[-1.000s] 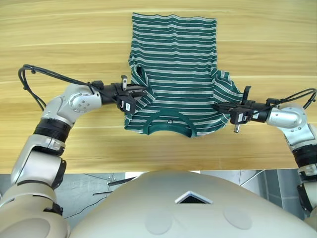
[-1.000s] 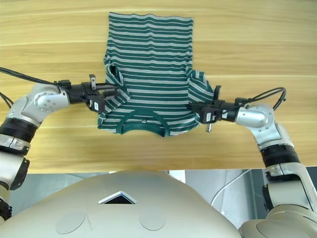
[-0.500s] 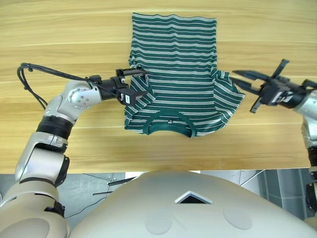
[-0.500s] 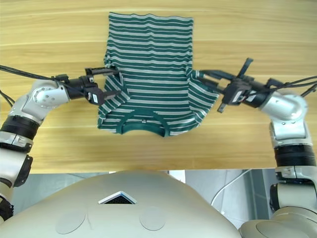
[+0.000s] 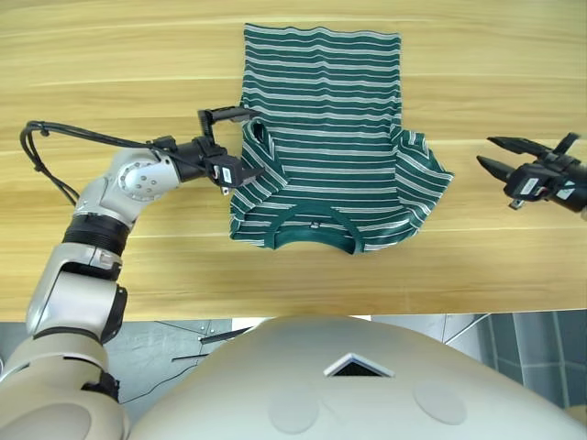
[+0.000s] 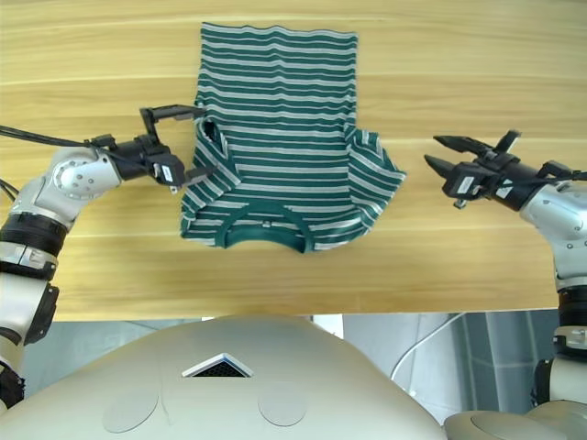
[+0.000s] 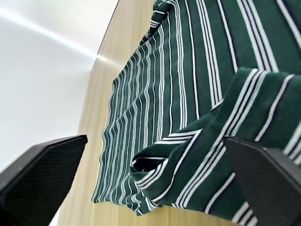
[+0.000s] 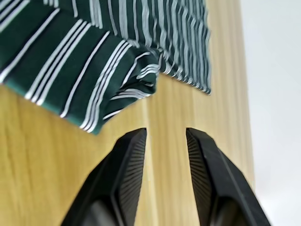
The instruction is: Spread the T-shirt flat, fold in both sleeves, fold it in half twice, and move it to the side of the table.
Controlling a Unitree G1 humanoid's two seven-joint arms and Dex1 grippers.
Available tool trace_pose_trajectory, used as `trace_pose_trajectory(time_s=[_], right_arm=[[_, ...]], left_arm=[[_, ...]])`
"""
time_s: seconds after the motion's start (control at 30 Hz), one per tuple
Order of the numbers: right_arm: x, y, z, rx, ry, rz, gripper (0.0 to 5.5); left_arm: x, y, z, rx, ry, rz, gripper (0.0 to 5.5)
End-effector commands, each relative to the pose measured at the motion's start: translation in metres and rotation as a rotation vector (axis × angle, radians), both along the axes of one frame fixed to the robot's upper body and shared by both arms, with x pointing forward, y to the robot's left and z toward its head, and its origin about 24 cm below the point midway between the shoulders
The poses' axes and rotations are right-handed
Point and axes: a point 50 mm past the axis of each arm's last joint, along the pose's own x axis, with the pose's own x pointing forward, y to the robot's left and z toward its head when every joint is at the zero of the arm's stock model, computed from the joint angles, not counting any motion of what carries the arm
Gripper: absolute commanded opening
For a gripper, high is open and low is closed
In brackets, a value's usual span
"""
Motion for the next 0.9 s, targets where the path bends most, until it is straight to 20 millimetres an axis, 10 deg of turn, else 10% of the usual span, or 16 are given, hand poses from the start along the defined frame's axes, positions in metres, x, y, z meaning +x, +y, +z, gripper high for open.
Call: trace_pose_trajectory(time_s=[0.03,0.23,0.6,0.9], right_arm=[[-0.001,0.007,-0.022,-0.018,0.080,0.006,1.53],[-0.001,0.008,-0.063,-0.027,0.223,-0.032,1.53],[-0.001,0.007,-0.077,-0.019,0.265,-0.017,1.53],[-0.003,0.013,-0.078,-0.003,0.270,0.020,0.02]], left_arm=[[0.003,0.000,0.005,0.006,-0.028,-0.005,5.37],[0.004,-0.002,0.003,0.005,-0.031,-0.006,5.37],[0.003,-0.003,0.002,0.003,-0.043,-0.004,5.37],[0.004,-0.005,0.002,0.001,-0.055,-0.003,5.40]])
